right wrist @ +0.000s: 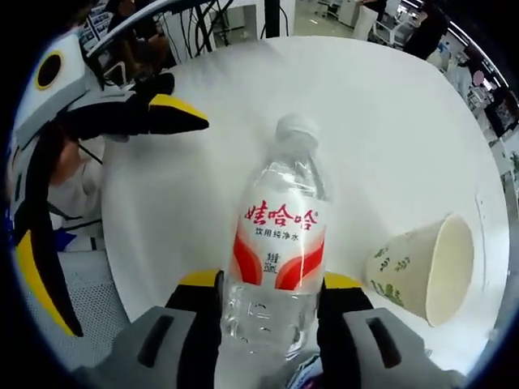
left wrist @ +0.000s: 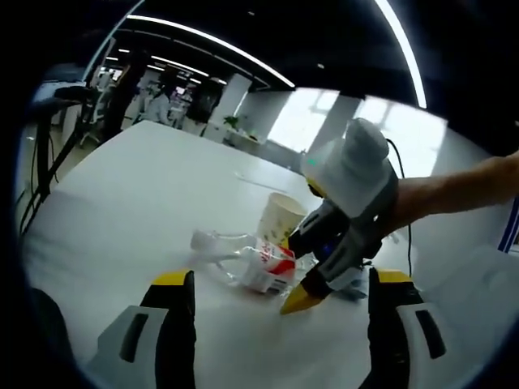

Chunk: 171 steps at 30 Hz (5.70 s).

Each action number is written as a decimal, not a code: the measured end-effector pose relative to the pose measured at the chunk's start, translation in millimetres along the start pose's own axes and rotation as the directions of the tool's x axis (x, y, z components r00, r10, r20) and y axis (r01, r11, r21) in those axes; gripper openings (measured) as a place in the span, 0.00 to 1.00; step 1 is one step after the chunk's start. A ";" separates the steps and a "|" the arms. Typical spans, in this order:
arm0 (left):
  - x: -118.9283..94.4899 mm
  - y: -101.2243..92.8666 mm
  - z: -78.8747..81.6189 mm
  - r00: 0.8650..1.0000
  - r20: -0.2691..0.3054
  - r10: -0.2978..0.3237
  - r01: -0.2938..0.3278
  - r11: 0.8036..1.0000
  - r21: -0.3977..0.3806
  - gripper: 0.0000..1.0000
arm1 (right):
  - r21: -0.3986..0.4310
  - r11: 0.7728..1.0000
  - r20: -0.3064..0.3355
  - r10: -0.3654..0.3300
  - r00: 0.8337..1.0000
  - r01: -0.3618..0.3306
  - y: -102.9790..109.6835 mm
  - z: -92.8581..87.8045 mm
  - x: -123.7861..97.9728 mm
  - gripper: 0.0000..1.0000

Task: Arrange the tabletop items into an orderly group along one side of the table until the central work area is clear of visible clutter.

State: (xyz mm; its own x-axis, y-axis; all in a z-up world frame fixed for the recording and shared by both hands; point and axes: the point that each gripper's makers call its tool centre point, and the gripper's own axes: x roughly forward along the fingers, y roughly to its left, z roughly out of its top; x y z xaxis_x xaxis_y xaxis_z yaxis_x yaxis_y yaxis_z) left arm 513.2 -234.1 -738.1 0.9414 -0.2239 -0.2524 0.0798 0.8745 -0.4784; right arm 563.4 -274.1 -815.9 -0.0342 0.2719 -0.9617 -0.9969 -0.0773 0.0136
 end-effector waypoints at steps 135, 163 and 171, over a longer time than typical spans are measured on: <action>35.8 -30.2 128.2 0.948 0.319 -0.023 -0.100 0.926 0.364 0.18 | 0.243 0.954 0.742 -0.299 0.601 0.174 -18.7 72.6 -49.8 0.35; 28.0 -41.8 106.7 0.960 0.256 -0.111 -0.005 0.911 0.413 0.18 | 0.274 0.946 0.740 -0.322 0.590 0.173 -7.1 67.9 -34.5 0.36; 29.6 -44.4 102.7 0.963 0.241 -0.119 0.007 0.908 0.420 0.18 | 0.285 0.941 0.732 -0.337 0.592 0.183 -9.4 63.9 -32.6 0.36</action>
State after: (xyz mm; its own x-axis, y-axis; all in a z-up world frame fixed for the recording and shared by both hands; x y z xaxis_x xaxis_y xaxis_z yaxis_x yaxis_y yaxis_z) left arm 571.2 -235.4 -637.9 0.9763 -0.2156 0.0166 0.2163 0.9728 -0.0830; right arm 569.4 -220.9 -767.1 0.2637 0.8894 -0.3735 -0.9644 0.2501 -0.0853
